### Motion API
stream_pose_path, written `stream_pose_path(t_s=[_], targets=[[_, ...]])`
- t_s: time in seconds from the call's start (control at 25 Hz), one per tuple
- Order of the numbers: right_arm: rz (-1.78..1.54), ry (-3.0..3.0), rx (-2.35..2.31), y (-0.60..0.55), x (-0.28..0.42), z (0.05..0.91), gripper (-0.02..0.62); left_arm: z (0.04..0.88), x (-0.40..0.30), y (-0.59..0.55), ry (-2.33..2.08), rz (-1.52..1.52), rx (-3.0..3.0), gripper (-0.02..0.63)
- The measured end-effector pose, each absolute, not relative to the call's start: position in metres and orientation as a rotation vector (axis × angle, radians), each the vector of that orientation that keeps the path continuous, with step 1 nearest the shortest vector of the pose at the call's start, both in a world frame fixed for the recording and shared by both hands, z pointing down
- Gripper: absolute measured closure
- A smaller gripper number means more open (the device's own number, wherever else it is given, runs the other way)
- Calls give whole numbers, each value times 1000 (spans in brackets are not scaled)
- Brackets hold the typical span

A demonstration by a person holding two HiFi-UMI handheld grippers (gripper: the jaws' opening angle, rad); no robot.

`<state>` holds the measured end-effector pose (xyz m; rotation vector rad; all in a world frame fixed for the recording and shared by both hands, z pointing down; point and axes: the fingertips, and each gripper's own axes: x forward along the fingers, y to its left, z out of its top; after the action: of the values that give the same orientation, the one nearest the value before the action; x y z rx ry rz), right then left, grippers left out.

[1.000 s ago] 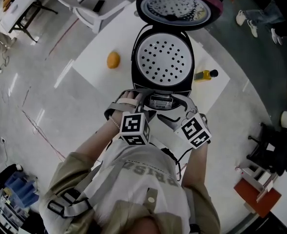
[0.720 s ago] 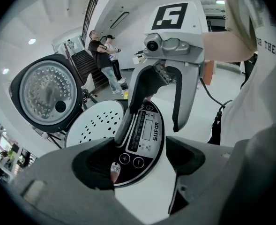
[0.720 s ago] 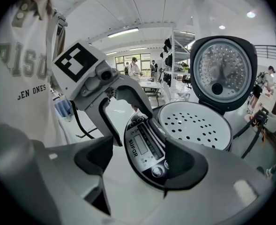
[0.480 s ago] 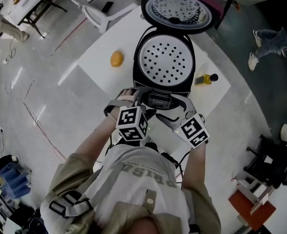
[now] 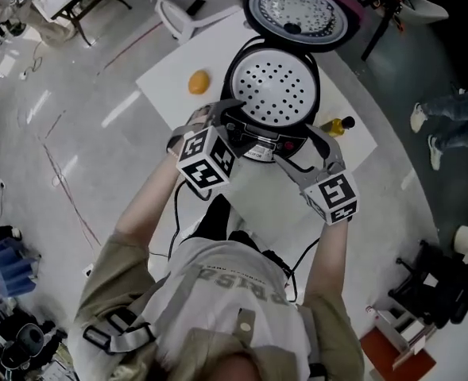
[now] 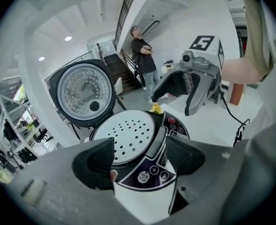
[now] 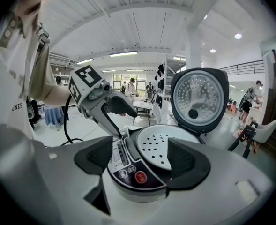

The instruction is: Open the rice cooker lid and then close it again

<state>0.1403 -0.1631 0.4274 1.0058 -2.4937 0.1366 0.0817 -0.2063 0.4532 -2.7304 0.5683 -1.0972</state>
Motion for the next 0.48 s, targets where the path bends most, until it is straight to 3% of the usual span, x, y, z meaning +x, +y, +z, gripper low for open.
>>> stream_pose_path(t_s=[0.48], targets=[[79, -2549, 1199, -223, 199, 374, 245, 393, 74, -283, 771, -937, -2719, 250]])
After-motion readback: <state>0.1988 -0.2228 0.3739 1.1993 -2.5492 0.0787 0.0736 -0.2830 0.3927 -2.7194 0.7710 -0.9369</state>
